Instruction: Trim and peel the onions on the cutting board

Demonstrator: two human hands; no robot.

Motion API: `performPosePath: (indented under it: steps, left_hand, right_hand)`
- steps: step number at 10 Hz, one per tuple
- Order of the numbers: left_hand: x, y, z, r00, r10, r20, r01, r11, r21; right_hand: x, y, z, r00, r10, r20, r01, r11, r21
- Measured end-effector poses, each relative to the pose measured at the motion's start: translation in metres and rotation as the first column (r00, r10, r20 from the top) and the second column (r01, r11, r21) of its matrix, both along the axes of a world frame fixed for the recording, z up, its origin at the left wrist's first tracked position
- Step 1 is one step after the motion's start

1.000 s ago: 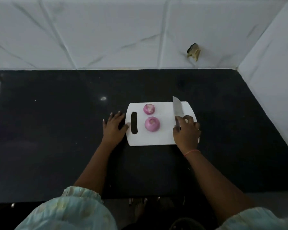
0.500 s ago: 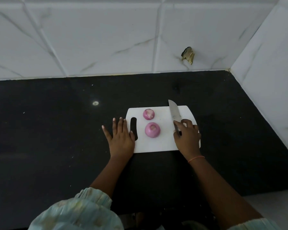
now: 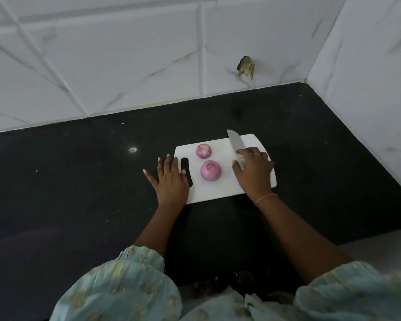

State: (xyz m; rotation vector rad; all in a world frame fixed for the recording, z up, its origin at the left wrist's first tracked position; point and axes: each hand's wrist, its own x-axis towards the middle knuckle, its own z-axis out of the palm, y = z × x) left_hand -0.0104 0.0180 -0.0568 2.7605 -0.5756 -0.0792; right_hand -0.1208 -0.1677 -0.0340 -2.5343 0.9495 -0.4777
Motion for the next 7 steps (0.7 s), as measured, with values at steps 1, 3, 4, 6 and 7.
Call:
performPosePath:
  steps: [1,3,4,6,7]
  left_hand:
    - [0.007,-0.010,0.011,0.998,-0.063,0.022,0.064,0.996,-0.065]
    - [0.006,-0.019,0.013,0.991,-0.135,0.015,0.135,0.966,-0.218]
    - [0.005,-0.013,0.006,0.990,-0.141,-0.020,0.134,0.970,-0.205]
    - [0.004,-0.005,0.000,0.980,-0.193,-0.046,0.185,0.972,-0.148]
    - [0.010,-0.005,0.003,0.979,-0.196,-0.052,0.184,0.967,-0.179]
  right_hand:
    - [0.010,0.017,0.011,0.992,0.094,0.082,-0.099,0.993,0.064]
    - [0.021,0.047,0.006,0.967,0.232,-0.101,-0.219,0.967,0.128]
    - [0.024,0.054,0.003,0.976,0.211,-0.048,-0.202,0.967,0.153]
    - [0.026,0.057,0.000,0.971,0.240,-0.021,-0.231,0.953,0.198]
    - [0.027,0.048,0.004,0.970,0.243,0.020,-0.236,0.916,0.324]
